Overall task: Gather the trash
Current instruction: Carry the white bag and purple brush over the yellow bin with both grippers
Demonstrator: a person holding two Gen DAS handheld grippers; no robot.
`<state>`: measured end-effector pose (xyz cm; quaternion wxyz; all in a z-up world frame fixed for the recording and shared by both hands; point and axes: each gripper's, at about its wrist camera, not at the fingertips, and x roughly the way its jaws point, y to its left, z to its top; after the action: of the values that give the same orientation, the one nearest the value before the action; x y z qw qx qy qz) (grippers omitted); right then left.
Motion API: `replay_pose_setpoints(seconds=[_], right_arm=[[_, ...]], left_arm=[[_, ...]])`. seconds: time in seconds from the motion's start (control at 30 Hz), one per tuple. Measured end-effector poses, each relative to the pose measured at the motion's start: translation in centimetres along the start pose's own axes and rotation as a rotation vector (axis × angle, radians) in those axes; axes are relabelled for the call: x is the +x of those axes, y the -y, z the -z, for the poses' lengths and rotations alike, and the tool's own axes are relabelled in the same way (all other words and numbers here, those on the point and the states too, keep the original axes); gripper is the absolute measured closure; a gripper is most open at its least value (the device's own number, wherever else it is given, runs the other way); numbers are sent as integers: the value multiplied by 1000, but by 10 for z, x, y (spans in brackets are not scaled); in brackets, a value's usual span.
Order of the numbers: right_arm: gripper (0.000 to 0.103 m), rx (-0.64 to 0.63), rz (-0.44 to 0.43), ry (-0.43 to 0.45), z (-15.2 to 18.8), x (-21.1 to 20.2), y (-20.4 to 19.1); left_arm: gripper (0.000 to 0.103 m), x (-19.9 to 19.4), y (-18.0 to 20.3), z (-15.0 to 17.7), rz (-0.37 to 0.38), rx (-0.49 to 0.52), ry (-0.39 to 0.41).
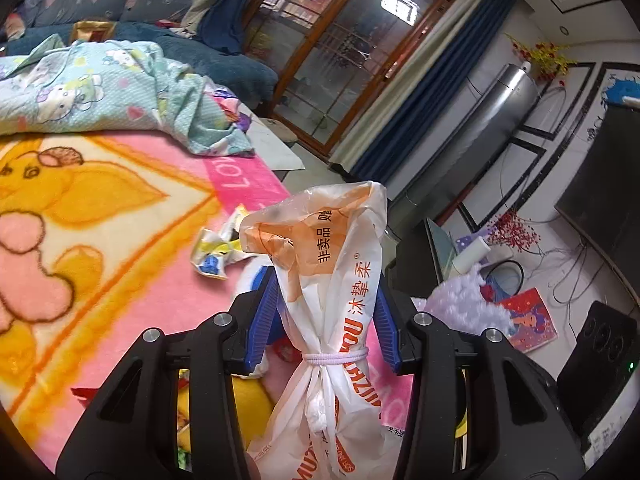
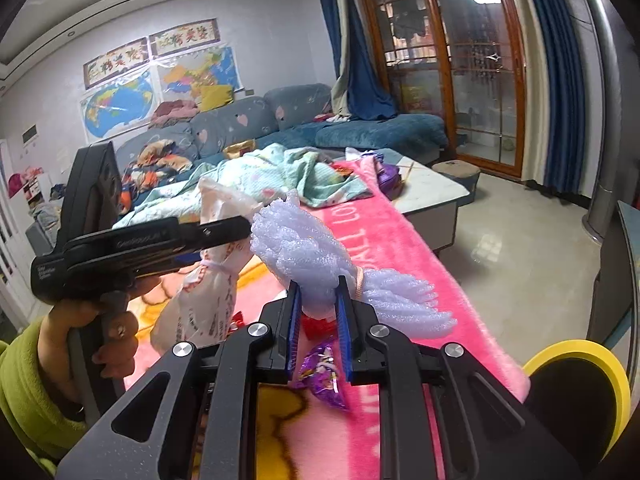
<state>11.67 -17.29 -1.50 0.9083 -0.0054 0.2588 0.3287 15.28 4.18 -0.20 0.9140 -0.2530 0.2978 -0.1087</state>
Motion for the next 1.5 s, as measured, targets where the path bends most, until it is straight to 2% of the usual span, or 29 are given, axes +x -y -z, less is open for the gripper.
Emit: replay_pose_setpoints(seconds=[0.67, 1.1, 1.5], right_arm=[[87, 104, 99, 57, -7, -30, 43], [87, 239, 219, 74, 9, -54, 92], [87, 385, 278, 90, 30, -78, 140]], left_arm=[[66, 11, 56, 19, 76, 131, -35], [66, 29, 99, 43, 136, 240, -81], [66, 48, 139, 66, 186, 321, -119]])
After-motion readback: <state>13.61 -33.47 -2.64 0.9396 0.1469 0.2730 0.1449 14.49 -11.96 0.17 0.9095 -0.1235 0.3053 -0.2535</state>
